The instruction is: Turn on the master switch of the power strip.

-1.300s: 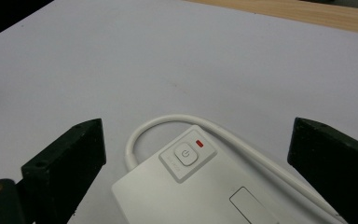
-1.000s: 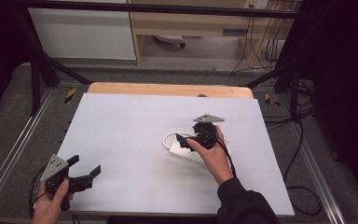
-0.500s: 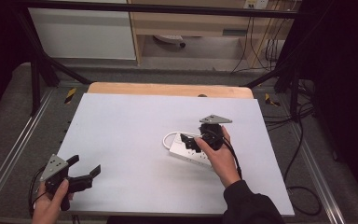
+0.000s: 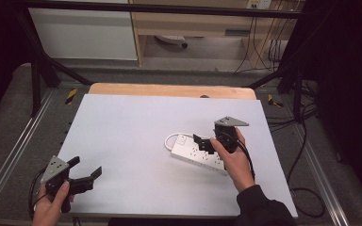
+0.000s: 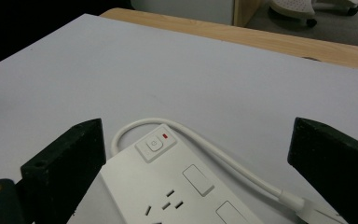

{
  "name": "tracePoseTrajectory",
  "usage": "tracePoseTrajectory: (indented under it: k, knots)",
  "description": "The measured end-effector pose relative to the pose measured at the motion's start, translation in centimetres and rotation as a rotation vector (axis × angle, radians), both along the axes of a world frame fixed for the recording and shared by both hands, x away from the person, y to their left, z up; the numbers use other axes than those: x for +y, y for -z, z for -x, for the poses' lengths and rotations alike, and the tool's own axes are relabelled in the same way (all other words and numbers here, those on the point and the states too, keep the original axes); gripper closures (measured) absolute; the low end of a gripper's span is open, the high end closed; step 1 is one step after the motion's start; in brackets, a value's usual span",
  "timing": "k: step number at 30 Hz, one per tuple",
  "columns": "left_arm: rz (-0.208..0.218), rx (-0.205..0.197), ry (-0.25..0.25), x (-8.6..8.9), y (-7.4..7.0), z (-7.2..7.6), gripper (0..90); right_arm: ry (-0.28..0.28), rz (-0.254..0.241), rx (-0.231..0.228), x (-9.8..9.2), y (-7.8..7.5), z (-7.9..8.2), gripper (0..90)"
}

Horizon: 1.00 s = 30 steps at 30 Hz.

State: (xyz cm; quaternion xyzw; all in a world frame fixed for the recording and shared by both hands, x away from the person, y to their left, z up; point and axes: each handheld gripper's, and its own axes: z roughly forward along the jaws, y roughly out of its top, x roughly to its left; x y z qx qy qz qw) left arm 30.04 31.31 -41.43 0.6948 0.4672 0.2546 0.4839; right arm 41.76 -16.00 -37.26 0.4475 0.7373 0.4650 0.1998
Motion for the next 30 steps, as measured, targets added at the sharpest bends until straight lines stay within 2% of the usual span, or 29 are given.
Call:
tracePoseTrajectory:
  k: [11,30]
  knots:
    - [0.0,0.001,0.0,0.0,0.0,0.0,5.8,0.024,-0.001,-0.051,-2.1,0.0,0.9,6.5]
    - [-0.003,0.002,-0.001,0.0,0.0,0.0,5.8,0.087,-0.03,-0.083,-6.5,0.2,2.7,6.6]
